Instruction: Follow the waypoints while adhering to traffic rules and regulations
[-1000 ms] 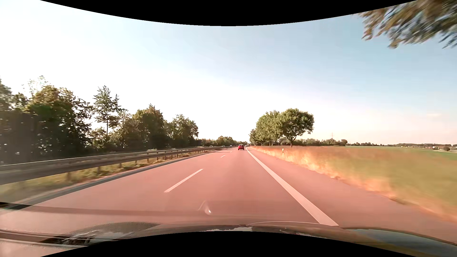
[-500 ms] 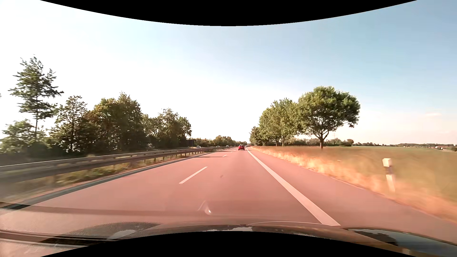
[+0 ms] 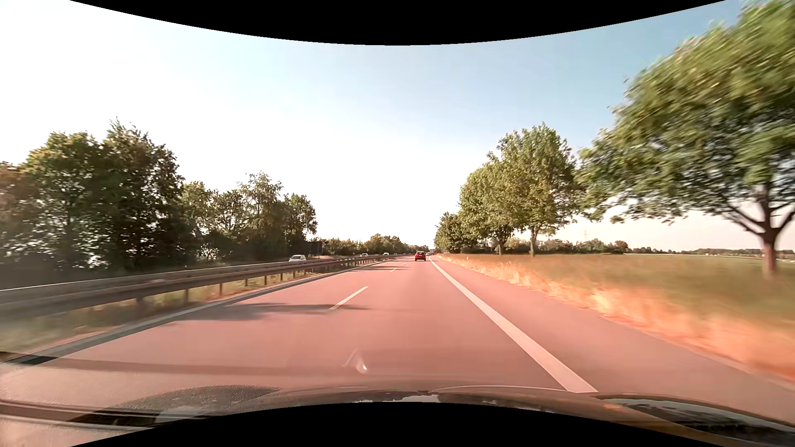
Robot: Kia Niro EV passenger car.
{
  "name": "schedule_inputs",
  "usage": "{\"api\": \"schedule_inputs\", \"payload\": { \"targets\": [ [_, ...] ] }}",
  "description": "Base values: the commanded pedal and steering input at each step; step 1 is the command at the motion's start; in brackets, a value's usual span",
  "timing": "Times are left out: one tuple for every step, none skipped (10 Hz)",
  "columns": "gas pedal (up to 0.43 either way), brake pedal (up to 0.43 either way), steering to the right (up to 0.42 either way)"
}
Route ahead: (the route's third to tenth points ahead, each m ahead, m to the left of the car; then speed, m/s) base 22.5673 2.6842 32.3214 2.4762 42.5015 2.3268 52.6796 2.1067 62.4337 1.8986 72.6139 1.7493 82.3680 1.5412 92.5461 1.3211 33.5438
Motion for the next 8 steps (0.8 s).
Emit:
{"api": "schedule_inputs", "payload": {
  "targets": [
    [0.358,0.006,0.001],
    [0.358,0.006,0.001],
    [0.358,0.006,0.001],
    [0.358,0.006,0.001],
    [0.358,0.006,0.002],
    [0.358,0.006,0.002],
    [0.358,0.006,0.003],
    [0.358,0.006,0.003]
  ]
}}
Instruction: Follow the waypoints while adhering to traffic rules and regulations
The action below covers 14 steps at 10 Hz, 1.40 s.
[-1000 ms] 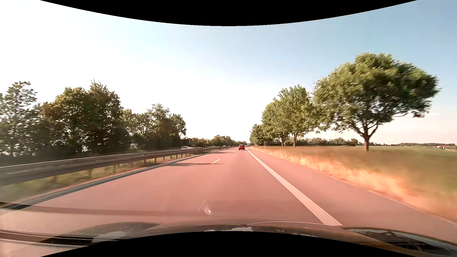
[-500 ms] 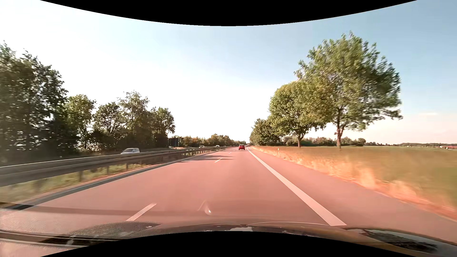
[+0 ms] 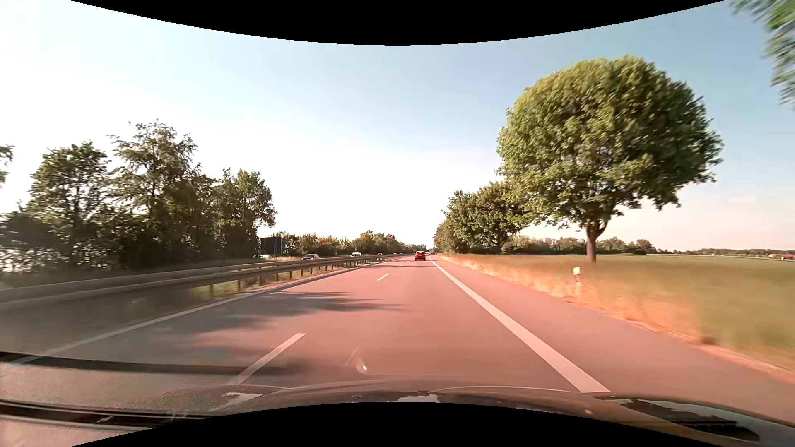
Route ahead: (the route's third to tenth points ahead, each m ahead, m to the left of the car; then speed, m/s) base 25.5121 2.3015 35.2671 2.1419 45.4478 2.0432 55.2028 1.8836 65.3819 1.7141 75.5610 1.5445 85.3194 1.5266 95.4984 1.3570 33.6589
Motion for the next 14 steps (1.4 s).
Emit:
{"api": "schedule_inputs", "payload": {
  "targets": [
    [0.358,0.006,0.002],
    [0.358,0.006,0.003],
    [0.358,0.006,0.002],
    [0.358,0.006,0.002],
    [0.358,0.006,0.003],
    [0.358,0.006,0.002],
    [0.358,0.006,0.003],
    [0.358,0.006,0.002],
    [0.358,0.006,0.003],
    [0.358,0.006,0.003],
    [0.358,0.006,0.003],
    [0.358,0.006,0.003],
    [0.358,0.006,0.003],
    [0.358,0.006,0.003]
  ]
}}
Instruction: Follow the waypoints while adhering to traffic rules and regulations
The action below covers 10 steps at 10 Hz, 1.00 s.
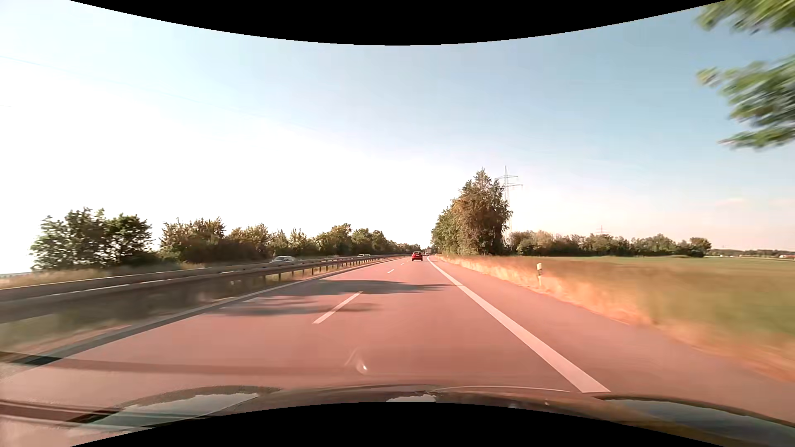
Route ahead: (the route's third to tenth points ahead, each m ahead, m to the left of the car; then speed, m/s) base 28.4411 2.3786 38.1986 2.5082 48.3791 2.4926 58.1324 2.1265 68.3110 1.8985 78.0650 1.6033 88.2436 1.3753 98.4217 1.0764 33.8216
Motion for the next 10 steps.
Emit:
{"api": "schedule_inputs", "payload": {
  "targets": [
    [0.358,0.006,0.002],
    [0.358,0.006,0.003],
    [0.358,0.006,0.002],
    [0.358,0.006,0.002],
    [0.37,0.006,0.002],
    [0.37,0.006,0.002],
    [0.37,0.006,0.002],
    [0.37,0.006,0.001],
    [0.37,0.006,0.001],
    [0.37,0.006,0.001]
  ]
}}
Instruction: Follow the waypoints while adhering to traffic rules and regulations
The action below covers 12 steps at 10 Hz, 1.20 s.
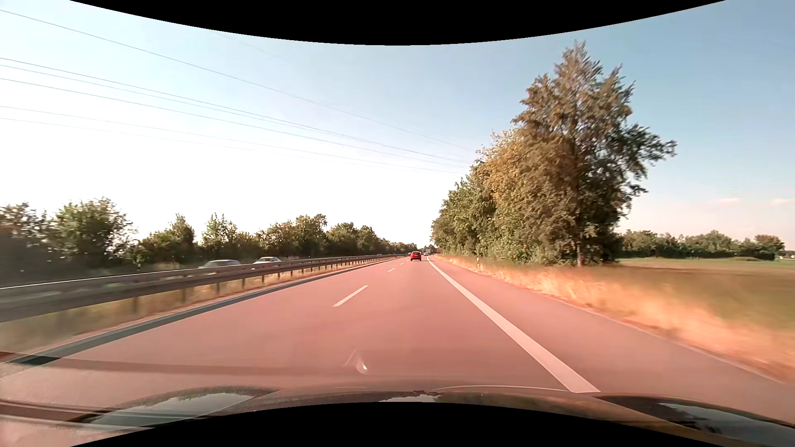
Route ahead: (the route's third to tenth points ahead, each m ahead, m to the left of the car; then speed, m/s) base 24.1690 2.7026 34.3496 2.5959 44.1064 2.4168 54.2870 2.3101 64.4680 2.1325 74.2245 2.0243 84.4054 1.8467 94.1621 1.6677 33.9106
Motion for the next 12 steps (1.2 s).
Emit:
{"api": "schedule_inputs", "payload": {
  "targets": [
    [0.37,0.006,0.0],
    [0.37,0.006,0.001],
    [0.37,0.006,0.0],
    [0.37,0.006,0.001],
    [0.37,0.006,0.001],
    [0.37,0.006,0.001],
    [0.37,0.006,0.0],
    [0.37,0.006,0.001],
    [0.37,0.006,0.001],
    [0.37,0.006,0.001],
    [0.378,0.006,0.001],
    [0.378,0.006,0.001]
  ]
}}
